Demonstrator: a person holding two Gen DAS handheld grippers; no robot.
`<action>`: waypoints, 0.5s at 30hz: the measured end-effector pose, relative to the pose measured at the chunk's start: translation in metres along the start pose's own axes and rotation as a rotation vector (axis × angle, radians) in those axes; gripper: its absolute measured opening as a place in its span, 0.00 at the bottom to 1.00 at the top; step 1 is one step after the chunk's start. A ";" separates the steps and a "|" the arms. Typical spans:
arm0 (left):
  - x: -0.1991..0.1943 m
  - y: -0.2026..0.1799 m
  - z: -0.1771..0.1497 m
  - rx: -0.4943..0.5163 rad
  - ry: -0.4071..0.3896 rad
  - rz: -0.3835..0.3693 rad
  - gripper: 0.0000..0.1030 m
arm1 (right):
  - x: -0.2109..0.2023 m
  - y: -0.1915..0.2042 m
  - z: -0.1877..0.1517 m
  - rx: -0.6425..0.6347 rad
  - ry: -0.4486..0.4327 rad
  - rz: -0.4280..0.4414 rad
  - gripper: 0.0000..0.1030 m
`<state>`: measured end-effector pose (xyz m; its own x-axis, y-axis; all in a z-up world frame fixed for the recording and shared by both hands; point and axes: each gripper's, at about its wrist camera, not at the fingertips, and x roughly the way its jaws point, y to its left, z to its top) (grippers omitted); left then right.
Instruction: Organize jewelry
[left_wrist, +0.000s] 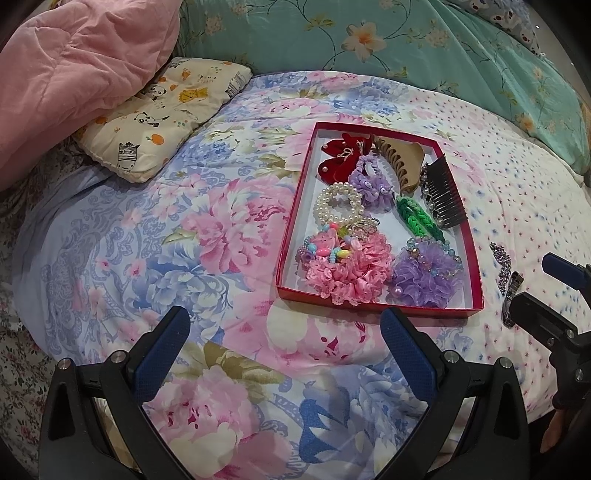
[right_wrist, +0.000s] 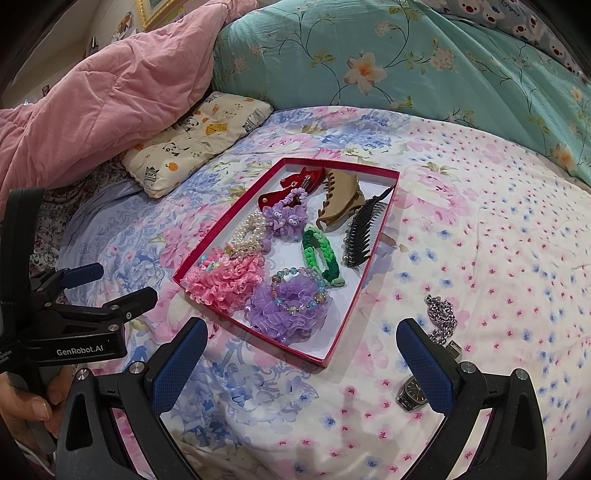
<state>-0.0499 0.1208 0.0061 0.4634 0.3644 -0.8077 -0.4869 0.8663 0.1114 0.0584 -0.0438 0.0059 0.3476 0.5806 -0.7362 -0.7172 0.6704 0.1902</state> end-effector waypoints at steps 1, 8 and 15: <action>0.000 -0.001 0.001 0.001 0.000 0.001 1.00 | 0.000 0.000 0.000 0.000 0.000 0.001 1.00; -0.001 -0.001 0.002 0.001 0.001 -0.001 1.00 | 0.000 0.000 0.000 0.000 -0.001 0.001 1.00; 0.000 -0.003 0.002 0.005 0.001 -0.002 1.00 | -0.002 0.001 0.002 0.001 -0.005 0.001 1.00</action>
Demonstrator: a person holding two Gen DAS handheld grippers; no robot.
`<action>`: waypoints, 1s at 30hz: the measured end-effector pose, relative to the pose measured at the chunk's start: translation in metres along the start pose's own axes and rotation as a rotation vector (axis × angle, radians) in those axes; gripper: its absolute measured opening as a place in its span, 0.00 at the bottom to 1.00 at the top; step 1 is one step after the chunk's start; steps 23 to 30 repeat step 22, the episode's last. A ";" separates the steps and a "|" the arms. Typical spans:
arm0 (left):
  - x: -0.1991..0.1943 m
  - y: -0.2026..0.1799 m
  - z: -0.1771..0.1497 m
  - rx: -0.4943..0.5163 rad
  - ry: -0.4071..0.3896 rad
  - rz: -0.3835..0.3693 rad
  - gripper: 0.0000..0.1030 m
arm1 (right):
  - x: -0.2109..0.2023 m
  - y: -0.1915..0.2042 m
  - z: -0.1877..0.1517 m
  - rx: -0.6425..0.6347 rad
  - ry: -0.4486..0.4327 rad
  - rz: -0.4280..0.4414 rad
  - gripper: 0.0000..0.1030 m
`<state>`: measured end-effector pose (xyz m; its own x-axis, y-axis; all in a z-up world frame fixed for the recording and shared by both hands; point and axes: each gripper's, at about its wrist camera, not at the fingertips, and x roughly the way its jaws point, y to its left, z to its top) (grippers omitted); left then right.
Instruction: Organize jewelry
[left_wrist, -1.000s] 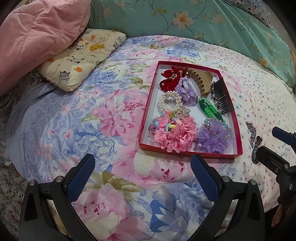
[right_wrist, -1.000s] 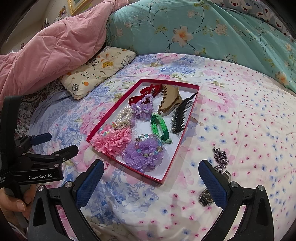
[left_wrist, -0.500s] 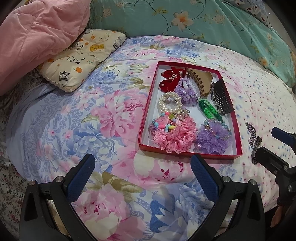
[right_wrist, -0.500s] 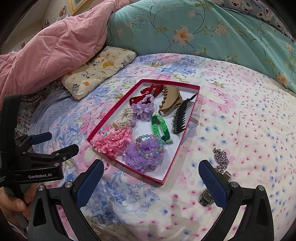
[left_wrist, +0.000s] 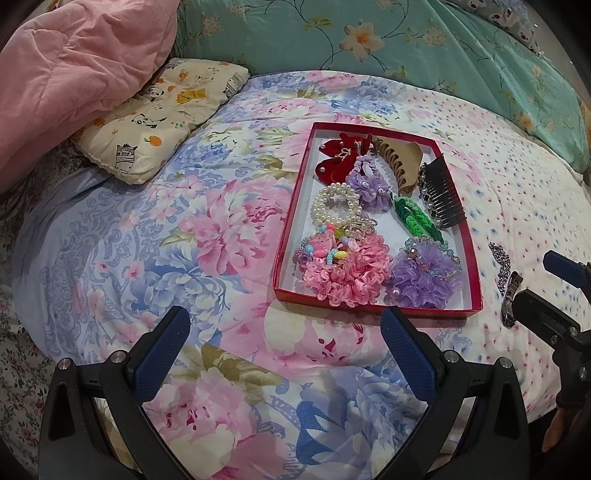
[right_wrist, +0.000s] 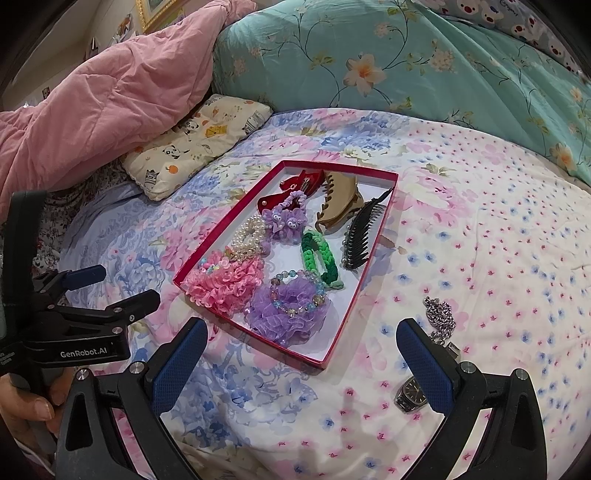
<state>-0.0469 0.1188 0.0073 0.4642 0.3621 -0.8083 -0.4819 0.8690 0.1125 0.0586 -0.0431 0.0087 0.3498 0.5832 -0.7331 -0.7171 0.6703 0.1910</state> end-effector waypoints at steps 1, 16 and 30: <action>0.000 0.000 0.000 0.002 0.000 0.001 1.00 | 0.000 -0.001 0.000 0.000 0.000 0.000 1.00; 0.005 -0.006 0.001 0.007 0.009 -0.006 1.00 | -0.001 -0.007 0.000 0.016 -0.002 0.002 1.00; 0.007 -0.006 0.002 0.002 0.014 -0.007 1.00 | 0.001 -0.008 -0.001 0.018 0.001 0.005 1.00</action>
